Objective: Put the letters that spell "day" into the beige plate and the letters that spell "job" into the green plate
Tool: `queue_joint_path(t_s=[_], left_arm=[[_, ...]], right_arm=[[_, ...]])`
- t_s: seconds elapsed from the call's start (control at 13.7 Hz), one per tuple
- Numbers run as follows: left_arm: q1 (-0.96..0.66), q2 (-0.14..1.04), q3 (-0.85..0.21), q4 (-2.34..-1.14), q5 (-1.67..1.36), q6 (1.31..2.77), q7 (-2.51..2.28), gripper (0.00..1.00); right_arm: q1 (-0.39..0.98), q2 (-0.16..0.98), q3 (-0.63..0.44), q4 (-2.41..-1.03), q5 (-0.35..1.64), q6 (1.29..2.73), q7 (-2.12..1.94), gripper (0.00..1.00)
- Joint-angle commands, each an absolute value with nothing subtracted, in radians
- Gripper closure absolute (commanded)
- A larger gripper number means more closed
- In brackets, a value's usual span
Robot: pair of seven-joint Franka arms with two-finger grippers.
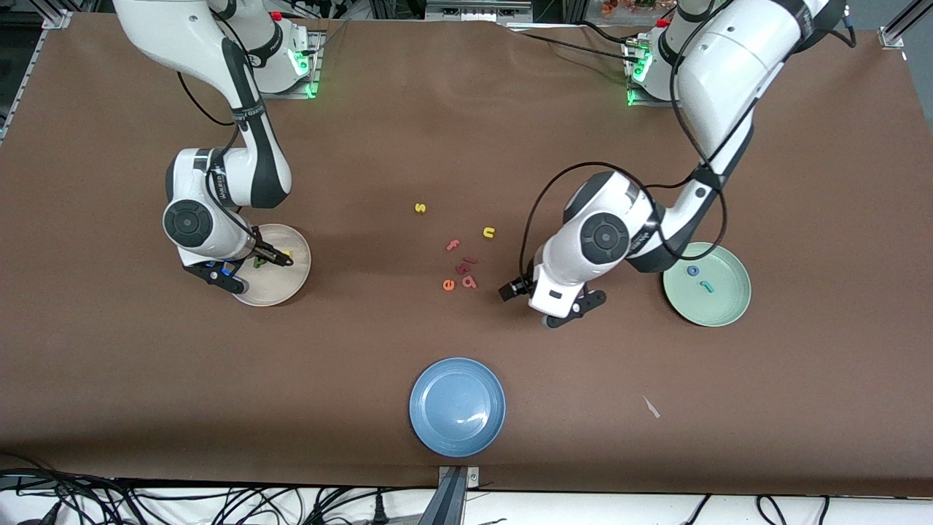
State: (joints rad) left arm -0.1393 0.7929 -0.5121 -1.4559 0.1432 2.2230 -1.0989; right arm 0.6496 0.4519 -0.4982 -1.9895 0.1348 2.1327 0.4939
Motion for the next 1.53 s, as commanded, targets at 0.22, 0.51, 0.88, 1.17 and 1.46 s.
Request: queue_joint_path(t_s=[0.22,0.51,0.88,1.17,1.46], left_arm=[[-0.326,0.888,-0.372,-1.358,0.133,2.325,-1.127,0.1],[-0.42,0.959,-0.319,-1.256,0.133,2.326,-1.167,0.15],[-0.465,0.979,-0.288,-1.255,0.138,2.322,-1.147,0.26],[-0.476,0.985,-0.288,-1.258,0.14,2.321,-1.14,0.32],[-0.494,0.994,-0.287,-1.262,0.141,2.315,-1.14,0.32]], right_arm=[[0.647,0.414,-0.526,-1.591,0.147,1.679,0.351,0.0],[0.647,0.373,-0.569,-1.416,0.146,1.526,0.142,0.0],[0.647,0.313,-0.603,-1.397,0.156,1.502,-0.008,0.0],[0.647,0.288,-0.575,-1.413,0.17,1.543,-0.001,0.0],[0.426,0.181,-0.28,-1.457,-0.02,1.575,0.002,0.0]])
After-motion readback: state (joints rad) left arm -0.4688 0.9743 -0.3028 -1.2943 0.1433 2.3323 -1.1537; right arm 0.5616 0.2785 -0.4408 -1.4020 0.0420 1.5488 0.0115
